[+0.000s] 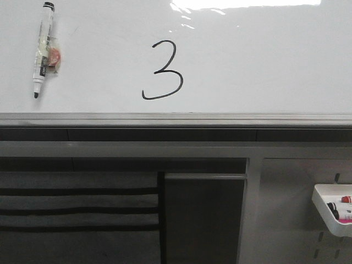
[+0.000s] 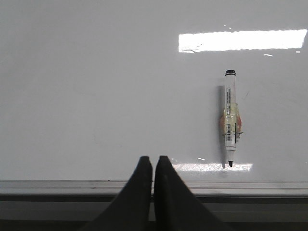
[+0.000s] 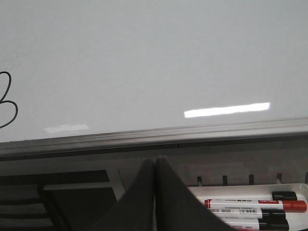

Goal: Write number 3 on whiteboard

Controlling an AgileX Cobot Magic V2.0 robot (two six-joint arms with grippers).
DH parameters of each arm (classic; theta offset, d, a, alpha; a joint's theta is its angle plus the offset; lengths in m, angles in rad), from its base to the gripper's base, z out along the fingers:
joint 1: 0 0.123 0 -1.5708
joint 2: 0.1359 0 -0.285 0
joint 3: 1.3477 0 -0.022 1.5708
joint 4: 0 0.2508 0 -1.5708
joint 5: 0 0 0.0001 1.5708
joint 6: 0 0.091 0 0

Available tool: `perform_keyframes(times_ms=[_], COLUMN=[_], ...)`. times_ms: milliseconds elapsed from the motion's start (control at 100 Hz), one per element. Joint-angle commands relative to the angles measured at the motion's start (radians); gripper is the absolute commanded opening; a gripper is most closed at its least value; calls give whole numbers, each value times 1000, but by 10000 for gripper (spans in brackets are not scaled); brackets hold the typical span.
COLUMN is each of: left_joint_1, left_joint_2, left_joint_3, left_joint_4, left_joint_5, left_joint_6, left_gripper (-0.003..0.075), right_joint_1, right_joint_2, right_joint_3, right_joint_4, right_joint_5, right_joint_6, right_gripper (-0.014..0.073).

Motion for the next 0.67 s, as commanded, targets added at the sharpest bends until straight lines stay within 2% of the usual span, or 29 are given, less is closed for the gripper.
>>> perform_keyframes(times_ms=[0, 50, 90, 660], left_joint_1=[-10, -10, -10, -10], left_joint_2=[-32, -32, -32, -32], left_joint_3=[3, 3, 3, 3], left_joint_4=[-2, -2, -2, -2], left_joint_5=[-74, -74, -74, -74], left_joint_6=[-13, -13, -13, -13], left_gripper=[-18, -18, -18, -18], right_joint_1=[-15, -17, -17, -17], right_joint_2=[-21, -21, -21, -21], right_joint_3=[7, 35, 30, 32], right_joint_4=[0, 2, 2, 2], right_joint_5=[-134, -178, -145, -142], right_joint_6=[0, 0, 0, 0], right_gripper=[-74, -74, -74, -74])
